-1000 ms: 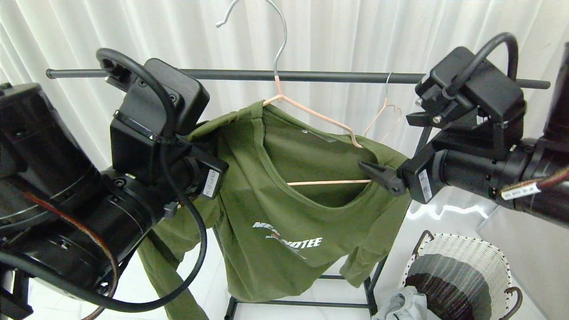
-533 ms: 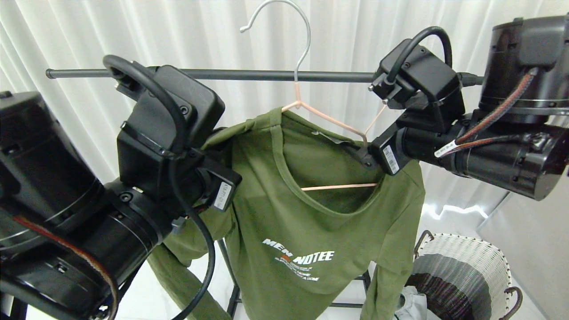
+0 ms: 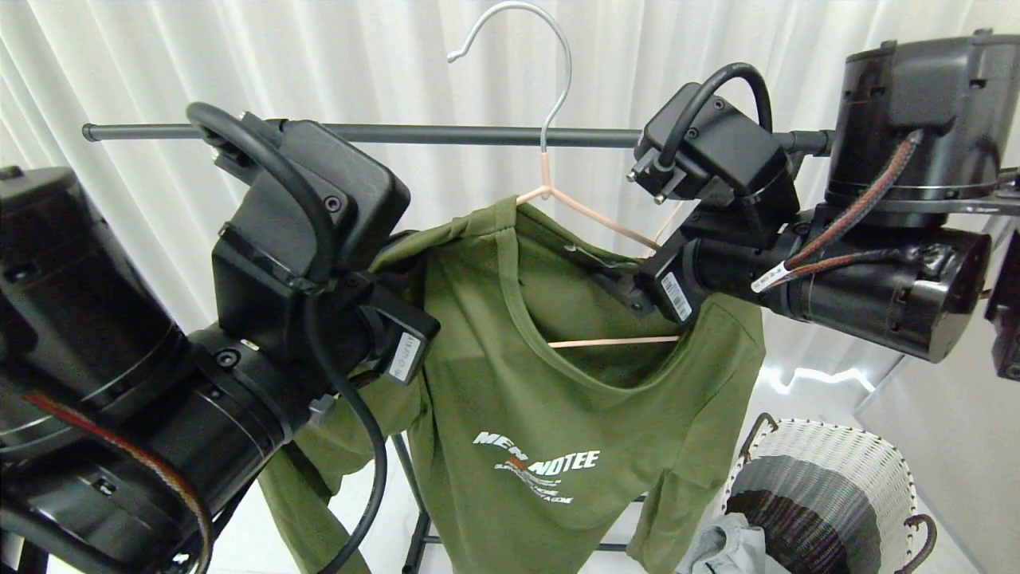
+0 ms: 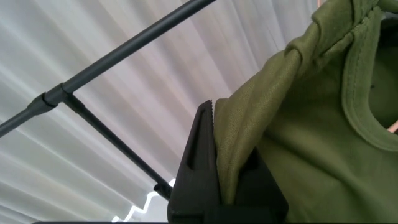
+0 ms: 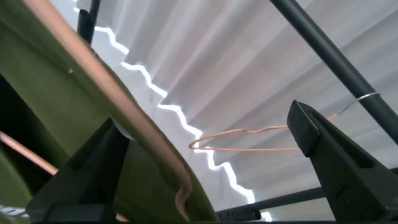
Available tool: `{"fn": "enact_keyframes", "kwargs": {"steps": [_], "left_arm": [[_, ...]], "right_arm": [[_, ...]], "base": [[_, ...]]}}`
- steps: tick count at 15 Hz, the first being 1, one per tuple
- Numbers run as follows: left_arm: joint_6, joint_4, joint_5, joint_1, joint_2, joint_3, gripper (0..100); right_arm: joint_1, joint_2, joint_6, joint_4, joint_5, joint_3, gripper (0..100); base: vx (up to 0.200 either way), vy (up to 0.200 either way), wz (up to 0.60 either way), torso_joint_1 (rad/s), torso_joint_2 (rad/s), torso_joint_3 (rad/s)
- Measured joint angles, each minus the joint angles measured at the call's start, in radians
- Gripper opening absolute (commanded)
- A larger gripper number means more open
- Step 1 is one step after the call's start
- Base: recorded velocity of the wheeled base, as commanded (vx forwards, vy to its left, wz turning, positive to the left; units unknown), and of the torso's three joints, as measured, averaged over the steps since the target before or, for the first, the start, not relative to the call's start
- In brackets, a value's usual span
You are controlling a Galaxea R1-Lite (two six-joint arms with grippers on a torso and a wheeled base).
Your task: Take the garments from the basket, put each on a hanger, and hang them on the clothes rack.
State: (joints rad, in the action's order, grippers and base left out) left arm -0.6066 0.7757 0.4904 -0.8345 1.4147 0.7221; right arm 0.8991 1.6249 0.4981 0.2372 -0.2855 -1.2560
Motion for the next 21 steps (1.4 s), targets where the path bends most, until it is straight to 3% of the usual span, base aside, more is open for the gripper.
{"fn": "enact_keyframes", "kwargs": {"steps": [11, 12, 21], "left_arm": [[0.0, 0.0, -0.018, 0.001, 0.0, -0.003, 0], [0.0, 0.001, -0.018, 0.001, 0.0, -0.007, 100], [0.01, 0.0, -0.015, 0.04, -0.068, -0.1, 100]], "right_arm": [[0.002, 0.0, -0.006, 0.001, 0.023, 0.004, 0], [0.003, -0.001, -0.006, 0.001, 0.022, 0.004, 0], [-0.006, -0.043, -0.002, 0.005, 0.005, 0.031, 0]], "base": [[0.0, 0.0, 0.0, 0.0, 0.0, 0.0], [0.0, 0.0, 0.0, 0.0, 0.0, 0.0], [0.0, 0.0, 0.0, 0.0, 0.0, 0.0]]}}
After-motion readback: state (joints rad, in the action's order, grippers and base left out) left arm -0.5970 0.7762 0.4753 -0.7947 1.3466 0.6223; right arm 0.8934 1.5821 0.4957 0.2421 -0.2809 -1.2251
